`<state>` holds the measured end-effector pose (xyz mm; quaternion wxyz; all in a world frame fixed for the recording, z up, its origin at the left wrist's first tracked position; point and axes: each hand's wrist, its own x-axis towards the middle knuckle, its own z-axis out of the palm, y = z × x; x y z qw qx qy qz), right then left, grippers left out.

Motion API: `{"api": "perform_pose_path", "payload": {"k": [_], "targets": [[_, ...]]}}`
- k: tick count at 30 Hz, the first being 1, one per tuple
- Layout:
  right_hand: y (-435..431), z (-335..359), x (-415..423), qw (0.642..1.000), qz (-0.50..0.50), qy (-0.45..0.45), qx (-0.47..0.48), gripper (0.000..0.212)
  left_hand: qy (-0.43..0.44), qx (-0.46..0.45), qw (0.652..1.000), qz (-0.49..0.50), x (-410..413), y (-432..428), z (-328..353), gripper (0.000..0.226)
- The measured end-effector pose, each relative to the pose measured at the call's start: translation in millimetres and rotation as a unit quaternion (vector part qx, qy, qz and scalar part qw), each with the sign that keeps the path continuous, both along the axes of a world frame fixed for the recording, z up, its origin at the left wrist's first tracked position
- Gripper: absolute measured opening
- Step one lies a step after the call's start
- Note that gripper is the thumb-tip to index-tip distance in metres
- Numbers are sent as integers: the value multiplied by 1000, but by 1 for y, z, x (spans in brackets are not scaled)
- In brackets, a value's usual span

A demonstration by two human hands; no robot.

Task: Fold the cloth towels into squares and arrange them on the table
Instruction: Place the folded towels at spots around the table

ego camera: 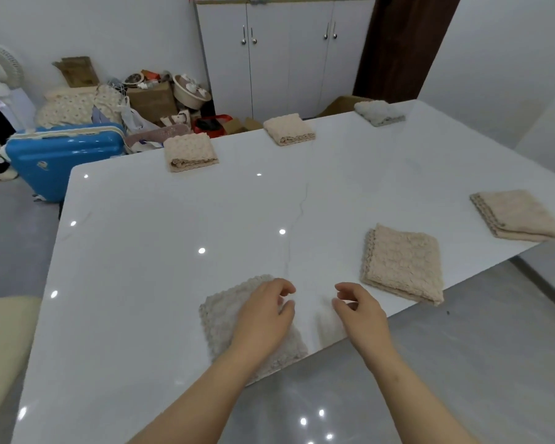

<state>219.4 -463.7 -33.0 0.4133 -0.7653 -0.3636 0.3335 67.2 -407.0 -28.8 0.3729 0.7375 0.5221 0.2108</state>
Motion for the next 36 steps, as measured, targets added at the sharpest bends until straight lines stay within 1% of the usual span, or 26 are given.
{"api": "perform_pose_path", "payload": {"k": [3,8,12,15,17,20,26,29,30,31,32,33,34,35,36], "targets": [[-2,3,34,999,-44,-12,9,26,-9,-13,999,-48,37,8,3,21],[-6,-4,97,996,-82,-22,23,26,-3,-58,997,-42,113,19,1,26],[-14,-5,153,995,-91,-39,15,28,1,-81,997,17,170,25,-8,33],[-19,-8,188,996,-74,-50,4,30,16,-71,995,71,199,27,-16,33],[-22,-10,206,997,-52,-49,-11,30,10,-87,991,106,212,26,-19,33],[-26,-15,224,999,-23,-24,-29,32,2,-118,984,135,218,12,-25,33],[-25,-21,241,999,-5,5,-39,30,-7,-139,959,247,218,-19,-33,23],[-22,-21,239,999,6,12,-36,31,-27,-167,947,274,220,-31,-28,18],[-21,-21,239,999,7,16,-35,31,-25,-175,944,280,222,-33,-25,19],[-21,-21,239,999,7,19,-34,30,-6,-164,944,287,222,-35,-23,26],[-21,-20,240,999,5,23,-32,30,30,-128,949,288,222,-36,-23,36],[-22,-20,242,999,1,27,-30,30,68,-74,957,273,223,-35,-26,46],[-23,-20,243,999,-4,31,-28,30,101,-10,967,232,224,-35,-27,54],[-25,-21,243,999,-7,34,-27,30,138,62,975,163,226,-34,-28,59],[-27,-21,243,999,-9,36,-28,29,182,130,971,81,229,-32,-32,63]]}}
